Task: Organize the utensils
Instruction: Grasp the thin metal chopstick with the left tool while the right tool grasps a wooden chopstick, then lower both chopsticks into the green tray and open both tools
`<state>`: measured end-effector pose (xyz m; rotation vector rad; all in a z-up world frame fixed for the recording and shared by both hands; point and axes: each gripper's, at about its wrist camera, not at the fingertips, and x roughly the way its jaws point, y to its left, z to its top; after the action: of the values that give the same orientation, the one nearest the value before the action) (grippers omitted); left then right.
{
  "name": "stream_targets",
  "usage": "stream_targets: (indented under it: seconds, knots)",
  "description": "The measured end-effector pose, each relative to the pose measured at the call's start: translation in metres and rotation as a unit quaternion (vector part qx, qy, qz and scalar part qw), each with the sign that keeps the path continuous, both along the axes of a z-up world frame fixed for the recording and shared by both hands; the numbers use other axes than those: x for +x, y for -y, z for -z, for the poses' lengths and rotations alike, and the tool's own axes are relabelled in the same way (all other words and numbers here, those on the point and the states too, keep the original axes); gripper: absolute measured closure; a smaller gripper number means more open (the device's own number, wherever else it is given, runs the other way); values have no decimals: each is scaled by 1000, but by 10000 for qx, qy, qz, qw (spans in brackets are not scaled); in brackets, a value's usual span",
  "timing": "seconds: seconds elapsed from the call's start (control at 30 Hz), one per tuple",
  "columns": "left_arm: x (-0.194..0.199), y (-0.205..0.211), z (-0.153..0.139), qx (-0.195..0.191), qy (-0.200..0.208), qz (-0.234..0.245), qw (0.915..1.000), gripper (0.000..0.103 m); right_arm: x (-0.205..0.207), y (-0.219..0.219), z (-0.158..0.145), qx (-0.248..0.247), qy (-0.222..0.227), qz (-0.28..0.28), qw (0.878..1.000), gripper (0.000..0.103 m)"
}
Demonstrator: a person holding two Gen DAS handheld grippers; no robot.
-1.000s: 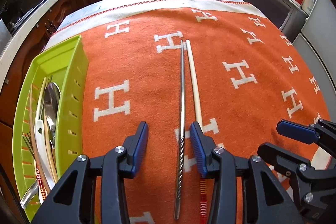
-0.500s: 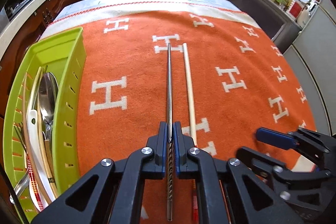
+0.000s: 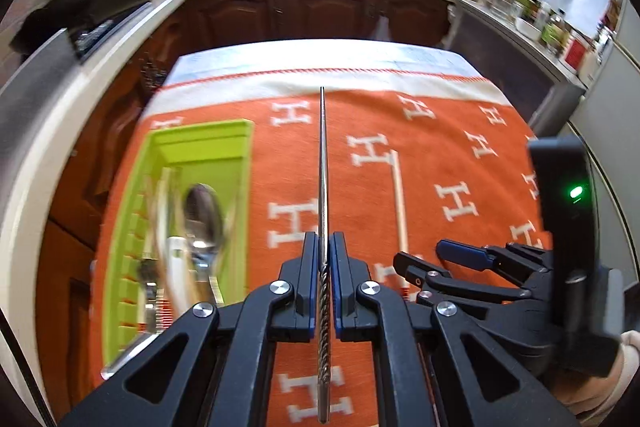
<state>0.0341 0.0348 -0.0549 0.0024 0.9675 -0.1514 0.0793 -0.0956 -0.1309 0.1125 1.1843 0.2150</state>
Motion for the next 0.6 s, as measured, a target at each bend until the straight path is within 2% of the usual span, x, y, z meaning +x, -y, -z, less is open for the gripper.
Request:
stream_targets:
  seconds: [0.2, 0.3, 0.33, 0.4, 0.47, 0.6]
  knots:
    - [-2, -15, -6, 72, 29, -214, 9997, 99, 1, -31, 3, -836, 262, -244, 9959, 55]
    - [-5, -17, -6, 77, 16, -233, 9997, 99, -3, -38, 5, -1101, 355, -314, 9928, 55]
    - [-6, -17, -6, 73, 16, -233, 9997, 99, -5, -38, 5, -1134, 386, -310, 9923, 58]
    - [-8, -16, -6, 77, 21, -235, 9997, 99, -6, -35, 4, -1159, 413, -238, 9921, 69]
    - [-10, -16, -7, 80, 27, -241, 9997, 99, -6, -27, 3, -1114, 380, -91, 9930, 94]
    - [-14, -18, -11, 90, 43, -263, 9996, 99, -6, -6, 0, -599, 124, 188, 9979, 98]
